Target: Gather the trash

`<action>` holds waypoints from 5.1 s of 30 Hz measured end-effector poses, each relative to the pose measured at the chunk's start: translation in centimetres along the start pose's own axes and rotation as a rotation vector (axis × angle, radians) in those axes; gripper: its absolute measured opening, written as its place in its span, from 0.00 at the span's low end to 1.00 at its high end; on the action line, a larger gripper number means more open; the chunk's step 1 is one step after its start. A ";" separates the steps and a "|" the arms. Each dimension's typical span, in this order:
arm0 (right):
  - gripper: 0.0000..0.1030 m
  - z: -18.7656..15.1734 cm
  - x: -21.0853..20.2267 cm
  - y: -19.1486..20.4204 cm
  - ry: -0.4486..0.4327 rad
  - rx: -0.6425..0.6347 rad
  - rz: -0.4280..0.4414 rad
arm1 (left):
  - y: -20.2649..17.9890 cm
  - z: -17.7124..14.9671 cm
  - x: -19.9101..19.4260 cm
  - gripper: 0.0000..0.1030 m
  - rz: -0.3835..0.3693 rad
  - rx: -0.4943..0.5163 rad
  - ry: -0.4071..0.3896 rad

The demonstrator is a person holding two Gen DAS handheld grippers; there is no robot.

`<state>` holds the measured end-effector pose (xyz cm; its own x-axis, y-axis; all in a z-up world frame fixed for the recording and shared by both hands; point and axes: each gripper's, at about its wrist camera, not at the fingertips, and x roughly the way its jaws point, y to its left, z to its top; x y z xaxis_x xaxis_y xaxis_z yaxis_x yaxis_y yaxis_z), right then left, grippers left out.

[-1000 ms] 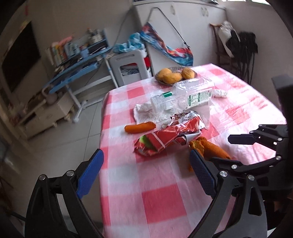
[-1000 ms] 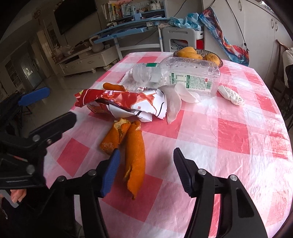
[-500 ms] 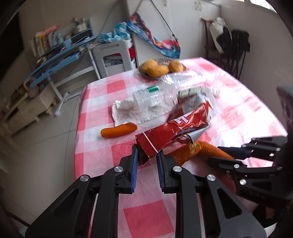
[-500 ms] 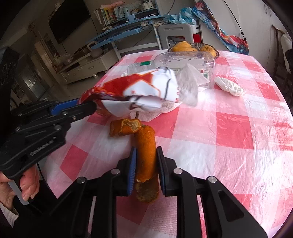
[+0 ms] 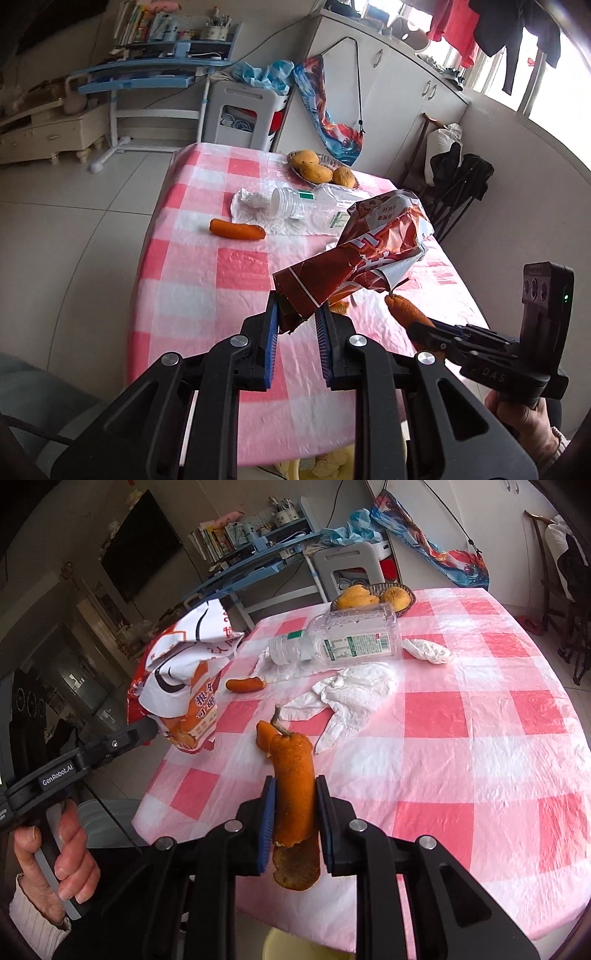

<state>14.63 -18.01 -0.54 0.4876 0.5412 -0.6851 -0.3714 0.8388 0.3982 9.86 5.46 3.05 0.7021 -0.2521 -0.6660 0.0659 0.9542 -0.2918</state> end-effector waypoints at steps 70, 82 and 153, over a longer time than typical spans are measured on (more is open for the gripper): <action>0.81 -10.5 -10.2 2.9 -0.215 -0.005 -0.204 | -3.6 -9.4 -4.0 0.76 0.110 0.028 0.029; 0.81 -10.5 -9.8 3.0 -0.205 -0.011 -0.204 | -3.6 -9.4 -4.0 0.76 0.117 0.032 0.028; 0.81 -10.7 -9.3 3.3 -0.194 -0.027 -0.213 | -3.5 -9.4 -3.9 0.80 0.122 0.030 0.027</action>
<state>0.37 -20.94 0.63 0.6980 0.3563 -0.6212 -0.2639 0.9344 0.2393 0.21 1.59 0.17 0.6872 -0.1382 -0.7132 0.0028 0.9823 -0.1875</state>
